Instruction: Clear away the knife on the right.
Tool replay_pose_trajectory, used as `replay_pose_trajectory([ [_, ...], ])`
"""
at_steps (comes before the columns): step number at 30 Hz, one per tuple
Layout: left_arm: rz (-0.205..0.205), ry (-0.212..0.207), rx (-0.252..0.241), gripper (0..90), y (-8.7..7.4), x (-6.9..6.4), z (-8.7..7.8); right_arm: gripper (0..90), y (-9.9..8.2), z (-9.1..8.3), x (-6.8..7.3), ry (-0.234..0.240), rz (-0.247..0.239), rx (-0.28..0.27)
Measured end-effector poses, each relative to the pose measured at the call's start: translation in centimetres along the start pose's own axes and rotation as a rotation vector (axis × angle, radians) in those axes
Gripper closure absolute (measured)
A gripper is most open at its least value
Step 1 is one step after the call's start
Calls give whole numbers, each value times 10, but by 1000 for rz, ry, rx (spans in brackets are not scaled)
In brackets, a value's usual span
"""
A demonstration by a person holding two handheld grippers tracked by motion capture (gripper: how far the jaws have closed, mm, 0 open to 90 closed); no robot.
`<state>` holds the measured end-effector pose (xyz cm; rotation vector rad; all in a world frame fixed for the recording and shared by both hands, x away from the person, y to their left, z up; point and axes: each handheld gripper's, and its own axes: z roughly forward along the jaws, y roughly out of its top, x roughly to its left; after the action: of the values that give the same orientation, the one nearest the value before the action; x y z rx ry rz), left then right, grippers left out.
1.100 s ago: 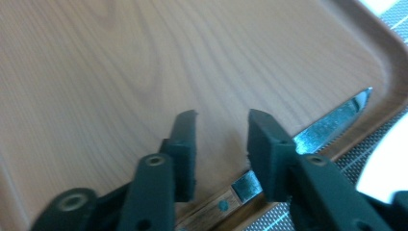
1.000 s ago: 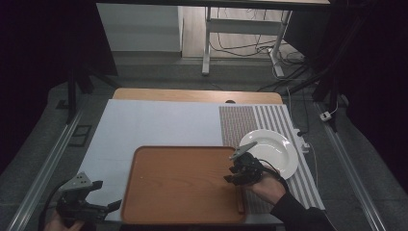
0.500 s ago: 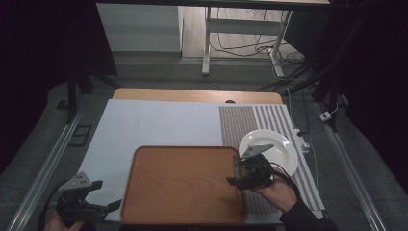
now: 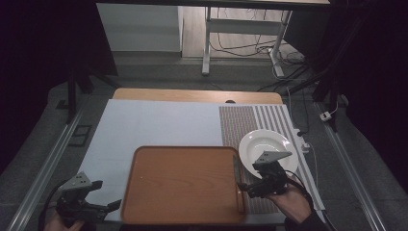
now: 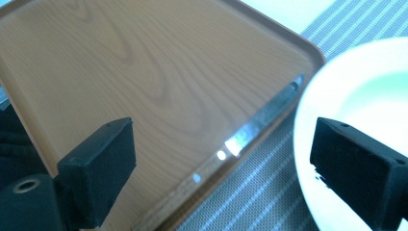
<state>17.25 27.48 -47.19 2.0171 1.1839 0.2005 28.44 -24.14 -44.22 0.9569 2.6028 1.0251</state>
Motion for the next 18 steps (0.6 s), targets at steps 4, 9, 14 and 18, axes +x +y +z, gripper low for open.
replay_pose_trajectory([
  [4,0,-1,-1,7,0,0,0,66,-9,-10,-3,-22,19,-17],
  [9,-2,-5,-4,6,0,0,0,13,-21,-22,-7,-53,51,-59],
  [14,0,-5,-8,4,-1,0,-1,0,-33,-33,-9,-118,86,-93],
  [18,1,-4,-9,4,-1,0,-1,0,-44,-42,-10,-160,124,-112],
])
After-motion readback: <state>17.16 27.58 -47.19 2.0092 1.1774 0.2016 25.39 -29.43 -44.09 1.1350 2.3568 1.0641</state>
